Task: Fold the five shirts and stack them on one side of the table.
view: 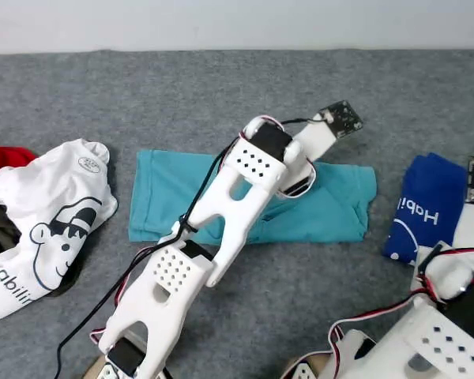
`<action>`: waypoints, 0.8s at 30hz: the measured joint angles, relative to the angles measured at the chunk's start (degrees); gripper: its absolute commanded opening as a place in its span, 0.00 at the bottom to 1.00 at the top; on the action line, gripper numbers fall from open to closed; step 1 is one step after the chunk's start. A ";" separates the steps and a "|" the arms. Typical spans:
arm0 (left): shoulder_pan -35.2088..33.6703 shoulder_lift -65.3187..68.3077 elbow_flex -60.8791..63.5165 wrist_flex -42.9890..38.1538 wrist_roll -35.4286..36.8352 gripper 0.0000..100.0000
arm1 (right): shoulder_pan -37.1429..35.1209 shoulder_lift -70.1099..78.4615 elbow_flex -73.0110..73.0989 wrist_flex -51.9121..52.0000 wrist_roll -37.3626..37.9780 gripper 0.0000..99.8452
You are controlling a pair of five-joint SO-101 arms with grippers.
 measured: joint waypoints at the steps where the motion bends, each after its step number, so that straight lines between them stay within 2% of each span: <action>1: 0.00 -0.09 -1.41 1.05 0.09 0.11 | 0.00 0.00 0.00 0.00 0.00 0.01; 6: 0.53 -2.99 1.23 1.76 0.26 0.11 | 0.00 0.00 0.00 0.00 0.00 0.01; 11: 3.25 -8.35 16.00 1.76 0.26 0.11 | 0.00 0.00 0.00 0.00 0.00 0.01; 17: 0.70 -9.05 30.33 0.35 0.26 0.11 | 0.00 -0.09 2.02 0.00 0.00 0.01; 24: -2.81 -7.38 31.56 -3.43 0.44 0.11 | 0.00 0.00 4.84 0.09 0.09 0.01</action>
